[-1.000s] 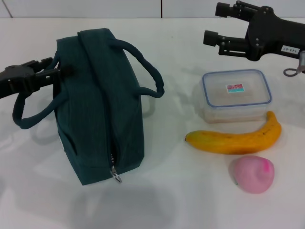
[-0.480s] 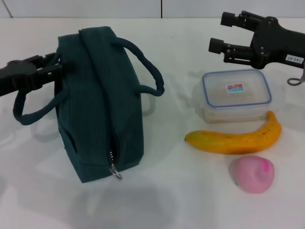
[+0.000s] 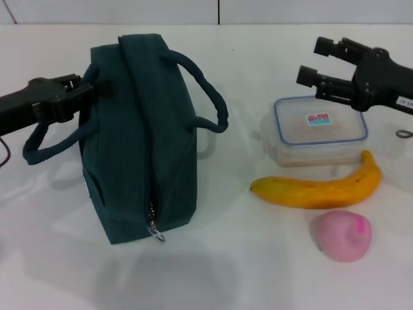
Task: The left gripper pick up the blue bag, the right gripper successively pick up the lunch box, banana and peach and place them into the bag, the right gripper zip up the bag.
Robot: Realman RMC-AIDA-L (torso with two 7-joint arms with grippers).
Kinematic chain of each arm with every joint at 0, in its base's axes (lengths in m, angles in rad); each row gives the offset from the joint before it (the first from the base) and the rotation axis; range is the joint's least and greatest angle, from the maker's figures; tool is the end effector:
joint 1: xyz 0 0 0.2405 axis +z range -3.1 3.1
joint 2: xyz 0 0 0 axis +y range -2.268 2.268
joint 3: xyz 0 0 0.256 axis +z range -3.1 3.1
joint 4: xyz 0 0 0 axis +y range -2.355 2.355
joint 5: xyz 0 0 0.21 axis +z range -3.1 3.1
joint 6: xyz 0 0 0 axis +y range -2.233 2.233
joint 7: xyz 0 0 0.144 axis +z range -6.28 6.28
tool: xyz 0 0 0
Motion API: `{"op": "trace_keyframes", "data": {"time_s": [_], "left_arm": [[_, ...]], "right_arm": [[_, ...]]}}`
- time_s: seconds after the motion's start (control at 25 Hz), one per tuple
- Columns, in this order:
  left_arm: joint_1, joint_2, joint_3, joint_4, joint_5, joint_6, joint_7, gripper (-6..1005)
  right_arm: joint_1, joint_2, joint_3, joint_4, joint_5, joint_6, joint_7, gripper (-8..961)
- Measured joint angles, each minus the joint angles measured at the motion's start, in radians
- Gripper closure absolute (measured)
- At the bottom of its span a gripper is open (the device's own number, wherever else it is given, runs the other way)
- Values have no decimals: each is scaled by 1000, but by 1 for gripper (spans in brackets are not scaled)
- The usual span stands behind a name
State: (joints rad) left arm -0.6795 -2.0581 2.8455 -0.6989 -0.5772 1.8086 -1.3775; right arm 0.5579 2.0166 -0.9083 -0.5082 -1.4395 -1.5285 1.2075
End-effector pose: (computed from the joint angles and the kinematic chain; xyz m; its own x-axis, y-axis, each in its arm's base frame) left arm -0.2952 0.3235 0.0617 0.5769 0.3952 0.7148 0.6892 -0.7052 -0.1664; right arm 0.2225 0.3553 0.0187 0.6402 -0.1160 -0.7594 -0.4021 -0.8929 -0.2025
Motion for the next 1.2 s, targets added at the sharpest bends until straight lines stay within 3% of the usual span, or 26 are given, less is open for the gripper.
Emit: {"op": "trace_keyframes", "data": {"time_s": [0.32,0.48,0.6,0.84,1.0,1.2], "left_arm": [[-18,-13,0,2,-26,0,29,789],[-26,-21,0,19,-6,0,52,852],[-26,-21,0,49,6,-1,91,886],[-28,-24,0,56,35,-9,99,917],[-27,-24,0,80,41,-11,126,922],[-30,-23,0,90,41,-12,153,923]], "right_arm": [[-42,10,-6,307,318,-37,-153,233],[-32,12,1,563,531,-77,-246,236],[-33,11,34,668,577,-80,-238,237],[-50,11,185,791,559,-33,-197,241],[-92,11,451,813,344,96,-163,244],[-98,11,600,816,166,178,-100,247]]}}
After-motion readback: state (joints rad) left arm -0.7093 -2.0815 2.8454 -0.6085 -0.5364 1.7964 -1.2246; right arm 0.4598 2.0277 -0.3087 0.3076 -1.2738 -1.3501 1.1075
